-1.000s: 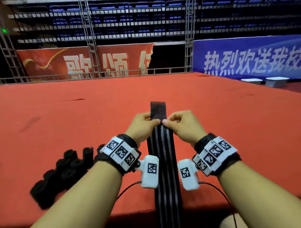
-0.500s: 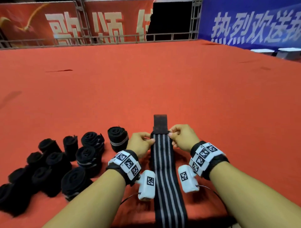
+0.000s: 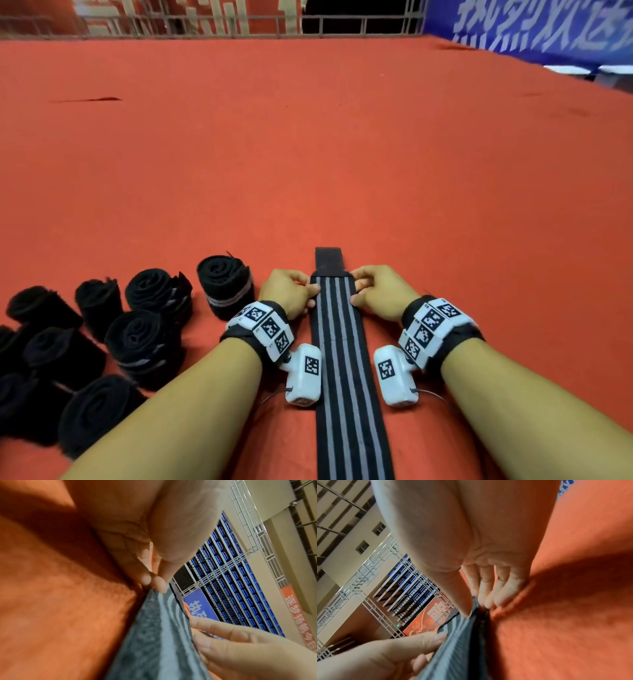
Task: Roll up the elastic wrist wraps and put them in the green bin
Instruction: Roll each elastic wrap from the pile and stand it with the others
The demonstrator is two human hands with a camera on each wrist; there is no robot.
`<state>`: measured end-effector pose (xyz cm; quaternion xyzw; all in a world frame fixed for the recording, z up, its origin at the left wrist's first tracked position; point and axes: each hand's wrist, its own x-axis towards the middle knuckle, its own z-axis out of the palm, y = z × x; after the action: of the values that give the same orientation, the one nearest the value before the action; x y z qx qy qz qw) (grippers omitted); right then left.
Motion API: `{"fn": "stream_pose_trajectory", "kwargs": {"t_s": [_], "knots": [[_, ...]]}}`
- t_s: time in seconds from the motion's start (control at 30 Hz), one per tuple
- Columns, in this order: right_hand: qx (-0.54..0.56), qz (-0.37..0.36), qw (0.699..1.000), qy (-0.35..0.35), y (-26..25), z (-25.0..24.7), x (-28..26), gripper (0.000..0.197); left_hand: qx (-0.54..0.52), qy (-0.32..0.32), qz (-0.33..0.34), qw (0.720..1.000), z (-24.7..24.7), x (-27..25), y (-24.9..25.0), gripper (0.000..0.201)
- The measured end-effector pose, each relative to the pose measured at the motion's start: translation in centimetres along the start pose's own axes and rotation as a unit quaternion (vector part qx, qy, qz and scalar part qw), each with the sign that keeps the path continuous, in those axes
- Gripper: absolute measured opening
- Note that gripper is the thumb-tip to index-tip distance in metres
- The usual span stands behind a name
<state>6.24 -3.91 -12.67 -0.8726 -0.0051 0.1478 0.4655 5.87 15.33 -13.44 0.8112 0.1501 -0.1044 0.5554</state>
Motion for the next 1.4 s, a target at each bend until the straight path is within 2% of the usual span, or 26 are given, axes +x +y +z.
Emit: {"fn": "stream_pose_trajectory", "kwargs": {"t_s": [0.33, 0.57, 0.73, 0.9, 1.1, 1.4], "knots": [[0.044, 0.008, 0.999, 0.011, 1.5, 0.6, 0.5, 0.062, -0.018, 0.03, -0.011, 0.999, 0.5, 1.1, -0.2, 0.018], [0.085, 0.014, 0.996, 0.022, 1.7, 0.7, 0.3, 0.06, -0.019, 0.044, -0.018, 0.999, 0.6, 1.8, -0.1, 0.021], [0.088, -0.003, 0.996, 0.032, 1.6, 0.9, 0.2, 0.066, -0.014, 0.058, -0.004, 0.998, 0.8, 1.9, -0.3, 0.021], [0.045, -0.027, 0.998, 0.037, 1.5, 1.0, 0.0, 0.07, -0.01, 0.058, 0.006, 0.998, 0.6, 1.7, -0.6, 0.017], [-0.038, -0.027, 0.998, 0.029, 0.9, 1.1, 0.1, 0.055, -0.017, 0.062, 0.01, 0.998, 0.5, 1.6, -0.7, 0.016], [-0.057, -0.017, 0.998, 0.02, 0.6, 1.0, 0.0, 0.056, -0.015, 0.065, 0.019, 0.998, 0.6, 1.4, -0.9, 0.014]]}}
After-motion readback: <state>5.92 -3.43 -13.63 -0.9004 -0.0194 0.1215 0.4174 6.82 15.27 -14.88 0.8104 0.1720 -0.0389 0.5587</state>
